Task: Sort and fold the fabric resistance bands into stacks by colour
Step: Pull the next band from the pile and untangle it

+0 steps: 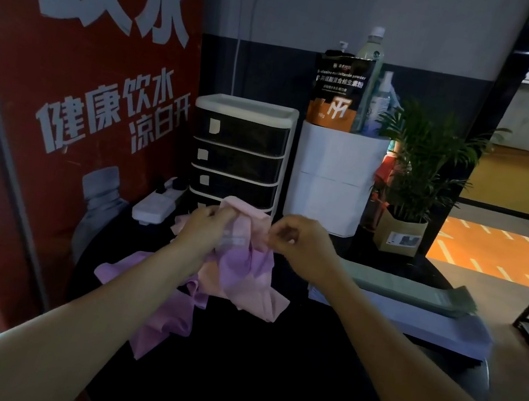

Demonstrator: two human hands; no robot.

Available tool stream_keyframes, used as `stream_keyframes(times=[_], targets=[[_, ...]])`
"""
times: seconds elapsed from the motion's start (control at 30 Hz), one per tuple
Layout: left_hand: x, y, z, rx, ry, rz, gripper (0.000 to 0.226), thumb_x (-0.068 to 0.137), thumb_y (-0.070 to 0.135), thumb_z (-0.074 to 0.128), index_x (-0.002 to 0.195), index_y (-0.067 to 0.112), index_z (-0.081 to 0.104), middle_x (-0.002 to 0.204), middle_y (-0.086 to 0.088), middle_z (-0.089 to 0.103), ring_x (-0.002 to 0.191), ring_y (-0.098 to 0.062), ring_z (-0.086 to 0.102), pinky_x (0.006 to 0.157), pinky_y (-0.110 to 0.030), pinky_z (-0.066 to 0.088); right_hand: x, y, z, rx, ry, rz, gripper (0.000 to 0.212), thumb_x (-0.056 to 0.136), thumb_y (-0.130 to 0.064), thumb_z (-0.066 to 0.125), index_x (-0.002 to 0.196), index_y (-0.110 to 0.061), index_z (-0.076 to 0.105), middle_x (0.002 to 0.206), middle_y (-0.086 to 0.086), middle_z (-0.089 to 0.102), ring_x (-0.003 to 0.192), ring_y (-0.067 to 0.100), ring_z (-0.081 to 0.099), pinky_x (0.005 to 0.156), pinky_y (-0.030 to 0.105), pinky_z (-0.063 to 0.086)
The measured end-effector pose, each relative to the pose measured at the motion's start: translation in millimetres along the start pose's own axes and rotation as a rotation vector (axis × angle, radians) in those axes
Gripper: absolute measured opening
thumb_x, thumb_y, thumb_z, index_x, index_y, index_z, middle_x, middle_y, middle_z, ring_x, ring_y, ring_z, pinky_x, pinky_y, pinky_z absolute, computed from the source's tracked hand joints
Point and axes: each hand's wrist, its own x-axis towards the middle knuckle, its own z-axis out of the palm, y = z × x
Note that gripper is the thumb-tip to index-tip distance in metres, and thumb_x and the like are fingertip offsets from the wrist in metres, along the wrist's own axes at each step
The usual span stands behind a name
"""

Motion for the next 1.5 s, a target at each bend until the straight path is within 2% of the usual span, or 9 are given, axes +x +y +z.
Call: stream_keyframes(times=[0.23,0.33,0.6,0.73,0.9,1.07,1.2,1.33,1.5], targets=[[-6.5,-1.9,1.6,-0.149,-0.081,-0.104,0.017,0.091,0.018,0.051,0.098,0.007,0.063,0.092,-0.012,0.066,0.083,-0.024,0.062,0.079,-0.038,0.052,-7.4,3.9,27.7,-0.144,-0.14,-0.069,0.015,0.08,-0.014,0.072,0.087,-0.001,0.071,0.076,-0.007,0.056,0.062,-0.003,0.049,0.061,0.008,0.033],[-3.1,-7.2,-8.7,-0.104,-0.043,-0.076,0.006,0.09,0.019,0.055,0.084,0.016,0.056,0.088,-0.007,0.06,0.08,-0.02,0.057,0.071,-0.035,0.049,-5.0,1.7,28.7,-0.105,-0.183,-0.076,0.012,0.079,-0.014,0.073,0.081,-0.002,0.072,0.077,-0.002,0.062,0.061,-0.01,0.051,0.062,0.006,0.035],[-2.2,-13.6,-17.9,-0.216,-0.096,-0.138,0.03,0.098,0.023,0.046,0.12,0.008,0.059,0.104,-0.013,0.066,0.086,-0.022,0.062,0.065,-0.029,0.052,-6.0,1.0,31.5,0.131,-0.188,-0.008,0.014,0.088,-0.007,0.062,0.096,0.004,0.067,0.085,0.002,0.064,0.08,0.014,0.061,0.078,0.023,0.049],[-8.9,-14.5,-11.3,-0.276,-0.138,-0.142,0.019,0.098,0.022,0.046,0.098,0.012,0.063,0.081,-0.006,0.065,0.07,-0.015,0.062,0.046,-0.019,0.051,-5.9,-3.1,38.4,0.165,-0.201,0.018,0.011,0.082,-0.004,0.067,0.092,0.001,0.066,0.084,-0.001,0.066,0.082,0.014,0.063,0.087,0.029,0.051],[-7.4,-15.6,-9.3,-0.235,-0.12,-0.102,0.03,0.099,0.023,0.045,0.12,0.006,0.058,0.107,-0.014,0.064,0.09,-0.022,0.061,0.07,-0.032,0.052,-7.0,-6.8,44.6,0.198,-0.114,0.069,0.01,0.084,0.001,0.063,0.074,-0.002,0.062,0.069,0.007,0.064,0.067,0.019,0.062,0.07,0.03,0.052],[-8.9,-14.0,-10.9,-0.158,-0.131,-0.007,0.021,0.1,0.019,0.042,0.104,0.01,0.06,0.093,-0.008,0.065,0.083,-0.019,0.061,0.071,-0.03,0.051,-10.1,-4.5,49.4,0.164,-0.21,0.058,0.028,0.089,-0.009,0.061,0.065,-0.024,0.057,0.066,0.0,0.054,0.074,0.015,0.049,0.073,0.024,0.042],[-6.2,-20.9,-14.5,-0.006,-0.124,0.032,0.02,0.097,0.026,0.048,0.101,0.017,0.065,0.109,-0.016,0.064,0.1,-0.028,0.06,0.088,-0.04,0.051,-8.9,-1.5,45.7,0.171,-0.157,0.044,0.012,0.081,0.007,0.062,0.074,-0.003,0.063,0.068,0.006,0.061,0.068,0.017,0.058,0.07,0.031,0.052],[-2.0,-19.9,-18.2,0.114,-0.076,0.093,0.02,0.097,0.02,0.048,0.105,0.013,0.065,0.102,-0.008,0.061,0.09,-0.016,0.053,0.071,-0.023,0.044,-7.7,4.1,37.4,0.091,-0.086,0.057,0.015,0.083,0.003,0.063,0.073,-0.008,0.061,0.062,-0.001,0.059,0.058,0.006,0.057,0.068,0.026,0.052],[7.2,-21.0,-29.9,0.172,0.145,0.14,0.016,0.097,0.017,0.047,0.088,0.013,0.06,0.078,-0.005,0.057,0.08,-0.021,0.05,0.073,-0.03,0.04,-8.7,4.6,25.7,0.033,0.121,0.07,0.009,0.086,-0.005,0.062,0.078,-0.009,0.063,0.07,0.003,0.065,0.056,0.007,0.058,0.06,0.014,0.045]])
